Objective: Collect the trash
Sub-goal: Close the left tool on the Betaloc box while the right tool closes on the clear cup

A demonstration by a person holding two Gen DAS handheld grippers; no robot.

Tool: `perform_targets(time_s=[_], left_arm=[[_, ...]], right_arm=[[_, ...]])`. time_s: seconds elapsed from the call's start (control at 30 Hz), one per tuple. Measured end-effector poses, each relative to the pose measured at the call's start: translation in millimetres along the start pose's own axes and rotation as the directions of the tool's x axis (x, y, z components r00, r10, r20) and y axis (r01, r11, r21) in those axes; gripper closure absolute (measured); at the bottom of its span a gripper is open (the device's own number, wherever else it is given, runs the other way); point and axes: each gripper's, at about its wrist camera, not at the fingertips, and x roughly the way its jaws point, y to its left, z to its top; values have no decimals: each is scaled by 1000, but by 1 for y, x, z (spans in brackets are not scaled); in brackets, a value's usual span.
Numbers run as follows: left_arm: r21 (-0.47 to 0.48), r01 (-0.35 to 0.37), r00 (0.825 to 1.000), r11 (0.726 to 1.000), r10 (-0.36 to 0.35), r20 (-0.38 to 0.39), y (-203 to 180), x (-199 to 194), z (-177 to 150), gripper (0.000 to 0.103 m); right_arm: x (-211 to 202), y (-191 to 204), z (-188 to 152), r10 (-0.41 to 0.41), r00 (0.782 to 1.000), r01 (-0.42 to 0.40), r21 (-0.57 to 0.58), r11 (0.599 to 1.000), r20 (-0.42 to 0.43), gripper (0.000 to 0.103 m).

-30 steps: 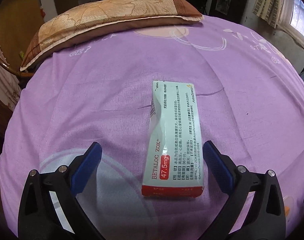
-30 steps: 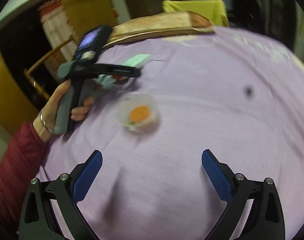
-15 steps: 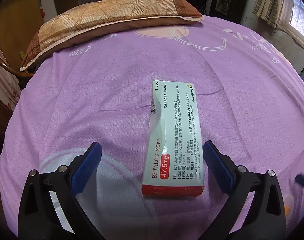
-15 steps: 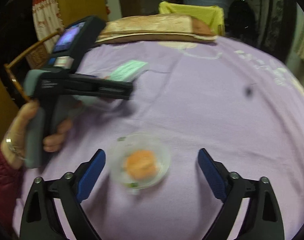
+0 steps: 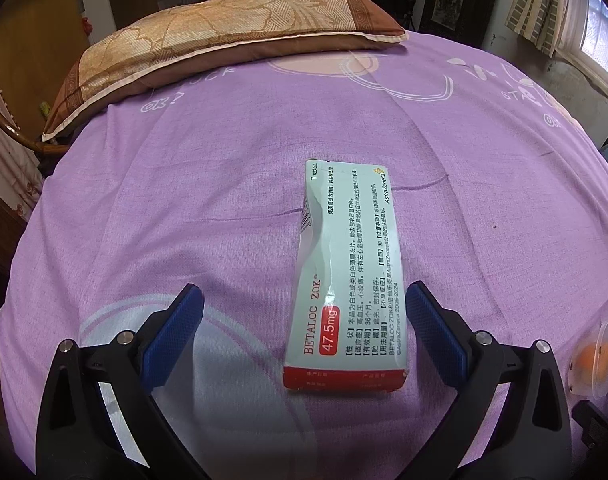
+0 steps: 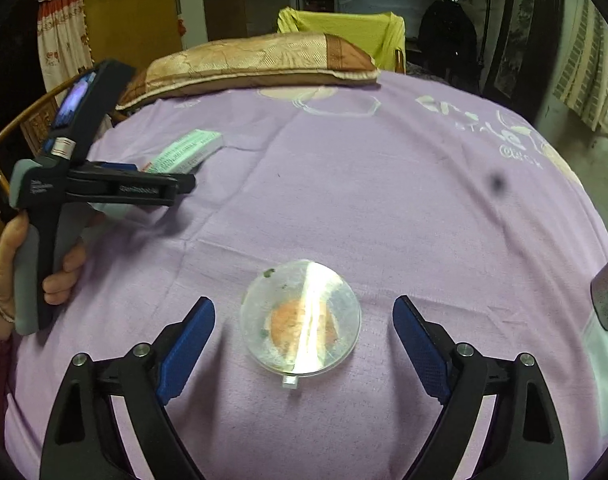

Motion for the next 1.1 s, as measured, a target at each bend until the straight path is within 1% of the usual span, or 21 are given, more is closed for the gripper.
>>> perform_targets(time_s=[0.07, 0.17, 0.27, 0.37, 0.47, 0.97, 1.1], left_arm=[[0, -1, 1000, 1000, 1, 0, 0, 0, 0, 5], [-6, -7, 1000, 1000, 7, 0, 0, -1, 0, 5], [-13, -14, 1000, 1000, 14, -1, 0, -1, 0, 5], [-11, -11, 1000, 1000, 11, -1, 0, -1, 0, 5], [-14, -17, 1000, 1000, 17, -1, 0, -1, -1, 5], [-20, -29, 1000, 999, 29, -2, -1, -2, -1, 5], [18, -67, 998, 998, 67, 17, -9, -6, -1, 6]], right_arm=[[6, -3, -2, 17, 999, -16, 26, 1000, -33, 14], [9, -5, -3, 28, 999, -26, 46, 999, -43, 13], [13, -5, -3, 43, 997, -40, 48, 998, -61, 6], [16, 0, -2, 27, 997, -25, 23, 999, -77, 4], [18, 6, -2, -6, 996, 5, -12, 1000, -91, 4], [19, 5, -2, -12, 996, 12, -7, 1000, -92, 4], [18, 5, -2, -12, 996, 11, -8, 1000, -92, 4]])
